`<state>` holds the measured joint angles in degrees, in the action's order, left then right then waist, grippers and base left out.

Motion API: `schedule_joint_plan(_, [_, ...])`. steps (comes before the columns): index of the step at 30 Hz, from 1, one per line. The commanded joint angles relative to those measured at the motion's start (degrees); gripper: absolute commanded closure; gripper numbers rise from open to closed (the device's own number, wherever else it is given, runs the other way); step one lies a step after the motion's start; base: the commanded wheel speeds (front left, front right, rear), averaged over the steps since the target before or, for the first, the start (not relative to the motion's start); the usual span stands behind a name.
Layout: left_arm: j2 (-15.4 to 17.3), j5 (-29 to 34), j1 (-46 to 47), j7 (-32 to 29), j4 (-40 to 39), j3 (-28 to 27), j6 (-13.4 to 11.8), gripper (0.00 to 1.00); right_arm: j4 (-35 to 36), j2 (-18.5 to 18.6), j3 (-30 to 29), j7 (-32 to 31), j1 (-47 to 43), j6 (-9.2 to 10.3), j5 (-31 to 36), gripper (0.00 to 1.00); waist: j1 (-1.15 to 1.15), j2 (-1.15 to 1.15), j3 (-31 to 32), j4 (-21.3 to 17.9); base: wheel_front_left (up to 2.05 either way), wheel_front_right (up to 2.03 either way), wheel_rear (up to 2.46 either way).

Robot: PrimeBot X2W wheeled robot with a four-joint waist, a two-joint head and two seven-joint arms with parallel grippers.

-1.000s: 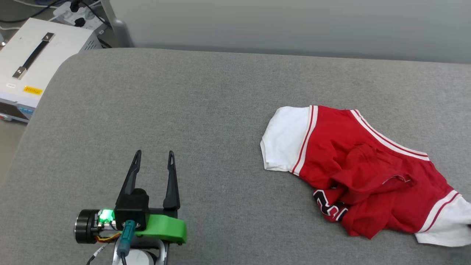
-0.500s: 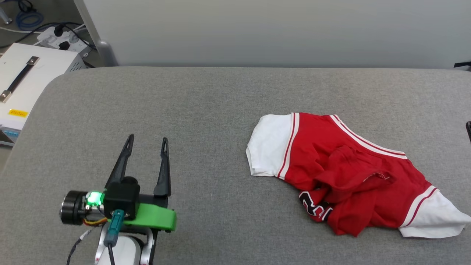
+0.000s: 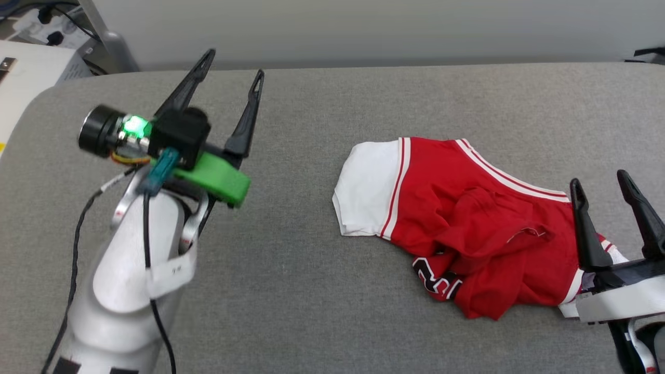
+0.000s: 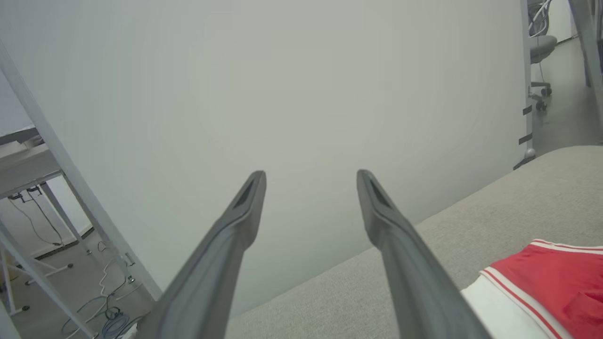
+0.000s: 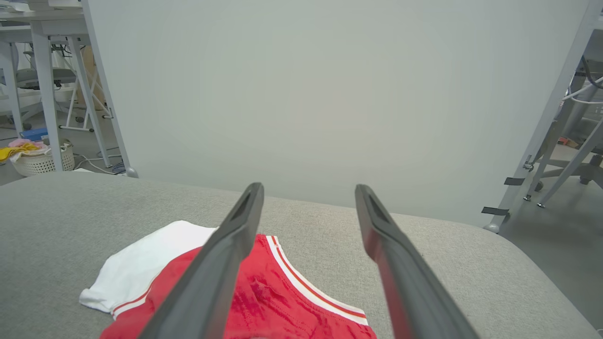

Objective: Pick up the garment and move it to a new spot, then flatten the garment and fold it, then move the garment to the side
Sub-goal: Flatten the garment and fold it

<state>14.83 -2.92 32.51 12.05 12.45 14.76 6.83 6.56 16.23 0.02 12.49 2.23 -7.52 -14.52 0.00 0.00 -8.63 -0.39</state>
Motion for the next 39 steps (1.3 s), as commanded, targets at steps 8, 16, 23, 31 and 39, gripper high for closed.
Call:
schedule_joint_plan(8, [5.2, -19.6, 19.4, -23.9, 9.1, 18.5, 0.6, 0.00, 2.3, -1.0, 1.9, 0.9, 3.4, 0.03, 2.6, 0.00, 0.00, 0.00, -9.4, -4.7, 0.00, 0.00, 0.00])
schedule_joint_plan(16, [8.4, -38.0, 32.8, -45.5, 10.6, 35.3, 0.6, 0.00, 1.3, -0.9, 3.6, 1.9, 7.8, 0.03, 3.7, 0.00, 0.00, 0.00, -15.2, -6.8, 0.00, 0.00, 0.00])
schedule_joint_plan(23, [8.0, -44.1, 39.9, -52.0, 14.0, 47.1, 0.7, 0.00, 0.4, -0.9, 5.8, 2.3, 12.1, 0.03, 4.2, 0.00, 0.00, 0.00, -19.6, -8.7, 0.00, 0.00, 0.00])
schedule_joint_plan(31, [8.5, -44.5, 41.3, -52.6, 20.6, 57.6, 0.7, 0.00, -0.5, -1.6, 7.4, 2.5, 15.2, 0.03, 5.0, 0.00, 0.00, 0.00, -22.1, -10.7, 0.00, 0.00, 0.00])
schedule_joint_plan(39, [10.3, -43.4, 36.2, -54.2, 15.4, 58.6, 0.7, 1.00, -0.5, -2.1, 6.6, 2.5, 14.4, 0.03, 5.8, 0.00, 0.00, 0.00, -20.7, -9.8, 0.00, 0.00, 0.00])
